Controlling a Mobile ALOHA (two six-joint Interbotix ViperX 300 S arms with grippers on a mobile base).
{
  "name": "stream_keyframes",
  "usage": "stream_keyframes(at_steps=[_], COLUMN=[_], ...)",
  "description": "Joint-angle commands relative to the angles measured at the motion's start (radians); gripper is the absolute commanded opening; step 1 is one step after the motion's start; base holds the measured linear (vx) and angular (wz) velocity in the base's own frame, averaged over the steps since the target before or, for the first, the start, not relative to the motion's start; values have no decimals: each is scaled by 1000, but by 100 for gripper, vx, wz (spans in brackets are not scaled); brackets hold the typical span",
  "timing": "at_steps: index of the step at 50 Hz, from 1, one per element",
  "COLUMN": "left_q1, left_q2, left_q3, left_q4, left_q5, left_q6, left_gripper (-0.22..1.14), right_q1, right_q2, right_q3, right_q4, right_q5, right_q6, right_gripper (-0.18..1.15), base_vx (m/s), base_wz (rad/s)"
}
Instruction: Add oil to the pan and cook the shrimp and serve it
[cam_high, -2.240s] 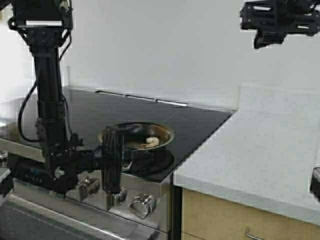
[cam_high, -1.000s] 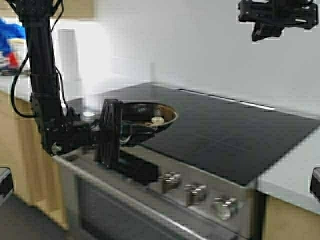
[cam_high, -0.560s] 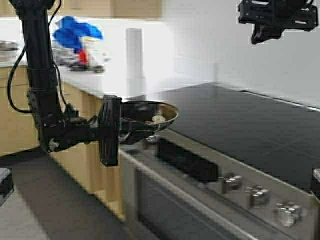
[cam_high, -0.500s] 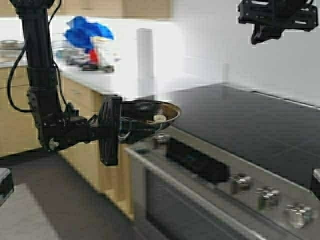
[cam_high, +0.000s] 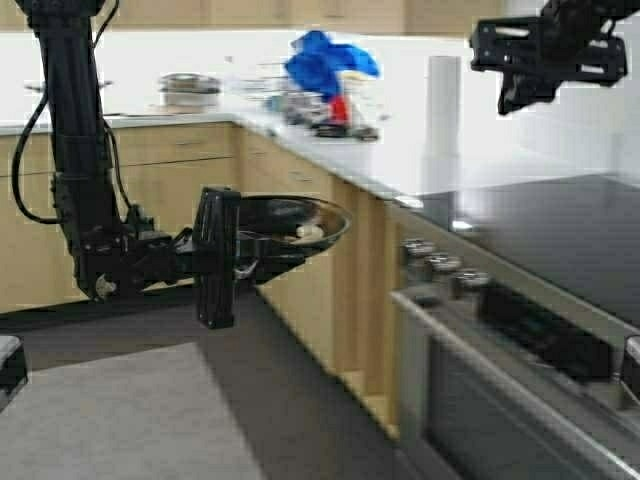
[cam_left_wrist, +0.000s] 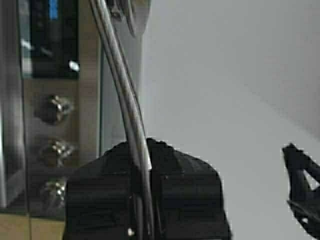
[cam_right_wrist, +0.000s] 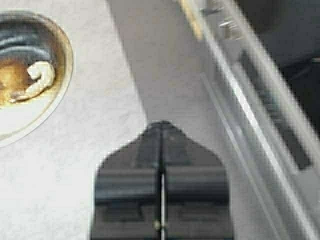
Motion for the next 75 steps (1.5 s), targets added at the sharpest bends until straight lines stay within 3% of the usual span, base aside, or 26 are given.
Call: stream_keyframes(at_steps=[1, 25, 75], left_q1=[2, 2, 37], left_q2=[-75, -78, -92], left_q3=[3, 2, 26], left_q4=[2, 17, 34], left_q5=[-23, -23, -23], left_q6=[20, 21, 14], left_gripper=[4, 4, 4], right_q1=[6, 6, 6], right_q2=[3, -147, -166], right_q3=[-11, -5, -35], right_q4=[0, -2, -26], right_q5=[-3, -11, 71], right_q6=[-2, 17, 11], right_gripper=[8, 8, 8], base_vx=[0, 1, -1], base_wz=[47, 63, 50])
